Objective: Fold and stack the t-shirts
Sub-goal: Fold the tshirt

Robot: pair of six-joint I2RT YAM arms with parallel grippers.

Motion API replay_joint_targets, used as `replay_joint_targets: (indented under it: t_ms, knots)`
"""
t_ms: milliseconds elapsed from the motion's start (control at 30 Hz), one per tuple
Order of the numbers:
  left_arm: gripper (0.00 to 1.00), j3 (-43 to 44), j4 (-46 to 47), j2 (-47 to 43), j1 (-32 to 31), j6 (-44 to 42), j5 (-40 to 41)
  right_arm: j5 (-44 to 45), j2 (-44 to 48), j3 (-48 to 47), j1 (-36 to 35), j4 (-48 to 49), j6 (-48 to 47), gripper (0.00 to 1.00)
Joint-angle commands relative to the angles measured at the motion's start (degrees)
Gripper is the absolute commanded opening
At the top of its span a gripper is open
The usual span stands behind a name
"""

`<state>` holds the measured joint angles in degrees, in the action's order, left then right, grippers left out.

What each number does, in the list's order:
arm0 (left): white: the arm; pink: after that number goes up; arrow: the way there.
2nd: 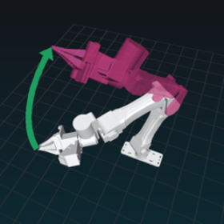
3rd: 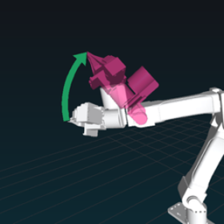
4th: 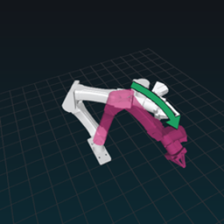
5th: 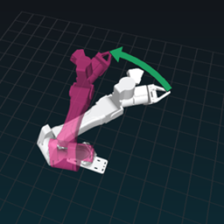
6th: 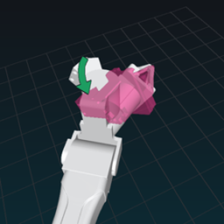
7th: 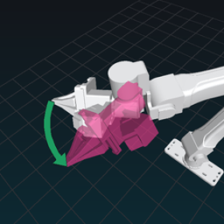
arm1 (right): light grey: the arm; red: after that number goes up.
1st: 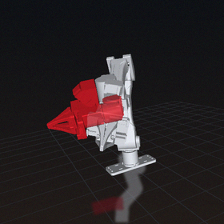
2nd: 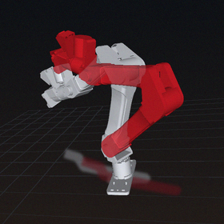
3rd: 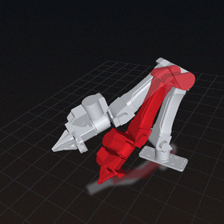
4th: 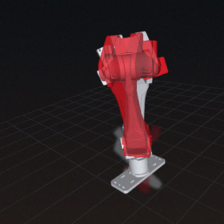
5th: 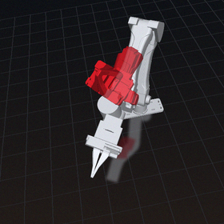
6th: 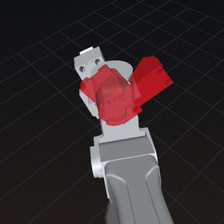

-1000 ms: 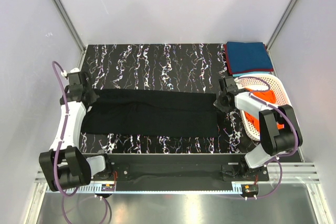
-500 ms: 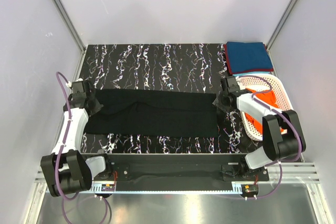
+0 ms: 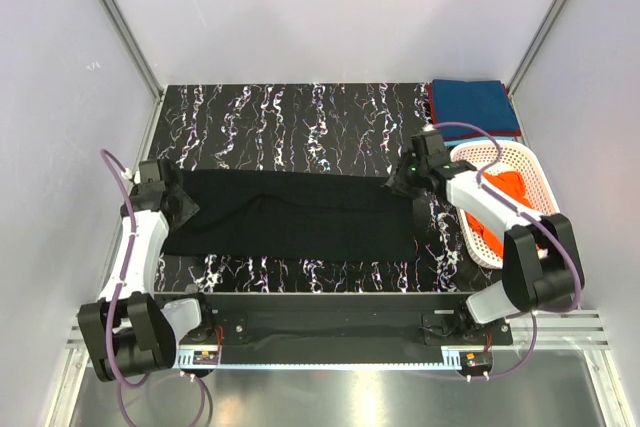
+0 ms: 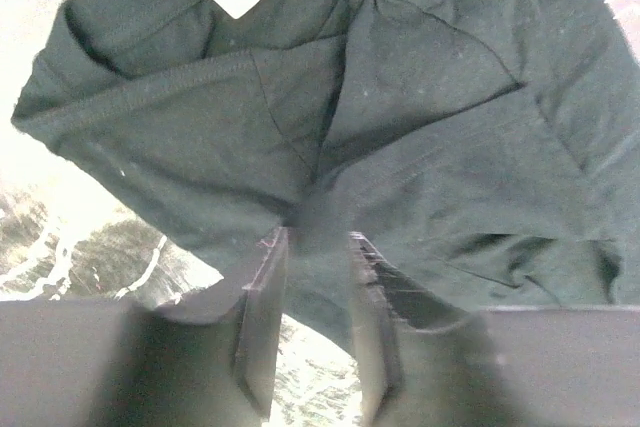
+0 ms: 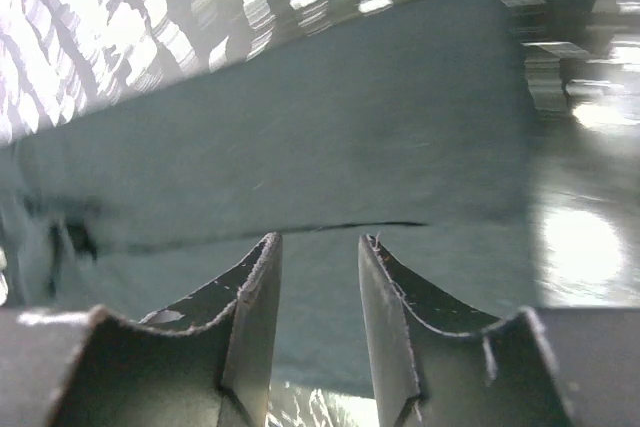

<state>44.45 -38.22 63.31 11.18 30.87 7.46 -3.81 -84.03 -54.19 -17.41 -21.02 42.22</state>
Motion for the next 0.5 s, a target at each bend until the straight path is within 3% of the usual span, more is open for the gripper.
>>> replay_joint_targets:
  t_ms: [0,167,367,467]
  knots:
    - [0.42,1.9,-3.3,-2.0,0.7,4.4,0.9,-6.6,-3.2,-4.8,-4.6,5.4,-5.5,0.45]
    - [0.50,7.3,-2.1,-2.3,1.3,5.3,1.7,-6.7,-13.6,-15.2,-11.7,6.4,-6.7,0.37]
    - [0.50,6.1,4.4,6.0,2.4,1.4,-14.5,-10.2,-25.8,-28.8,-19.7,10.2,-8.5,0.27]
    - [0.49,5.8,6.9,11.1,2.6,-0.8,-18.4,-11.3,-31.8,-34.8,-22.5,11.0,-9.2,0.26]
